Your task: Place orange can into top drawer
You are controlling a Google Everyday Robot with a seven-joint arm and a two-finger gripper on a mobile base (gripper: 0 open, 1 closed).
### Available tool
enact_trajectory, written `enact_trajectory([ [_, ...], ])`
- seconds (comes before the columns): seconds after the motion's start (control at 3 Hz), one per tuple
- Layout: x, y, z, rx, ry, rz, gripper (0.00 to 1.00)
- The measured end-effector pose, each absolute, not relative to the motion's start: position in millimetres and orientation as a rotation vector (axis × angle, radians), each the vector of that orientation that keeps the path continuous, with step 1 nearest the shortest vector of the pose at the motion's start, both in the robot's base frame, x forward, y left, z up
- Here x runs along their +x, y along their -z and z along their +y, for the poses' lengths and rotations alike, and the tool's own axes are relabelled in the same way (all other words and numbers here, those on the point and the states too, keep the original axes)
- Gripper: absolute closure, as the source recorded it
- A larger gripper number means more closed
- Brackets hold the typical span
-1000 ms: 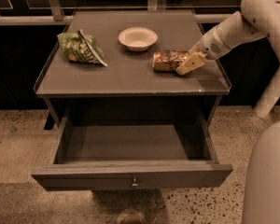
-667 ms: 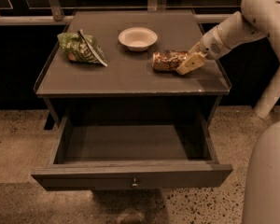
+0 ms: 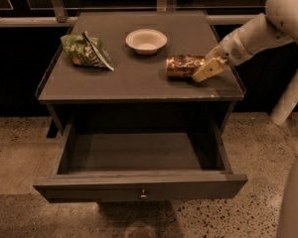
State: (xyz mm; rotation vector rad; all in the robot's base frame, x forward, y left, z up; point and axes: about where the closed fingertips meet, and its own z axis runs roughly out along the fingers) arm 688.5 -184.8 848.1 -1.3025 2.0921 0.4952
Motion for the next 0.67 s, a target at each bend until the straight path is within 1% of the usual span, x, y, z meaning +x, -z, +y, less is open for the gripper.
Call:
enact_trajectory([
  [0.33,645.0,-857.8,-195.9,-1.277,-0.517,2.095,1.00],
  [0.67,602.0,-844.6,-196.2,-1.268,-0.636,2.133,1.00],
])
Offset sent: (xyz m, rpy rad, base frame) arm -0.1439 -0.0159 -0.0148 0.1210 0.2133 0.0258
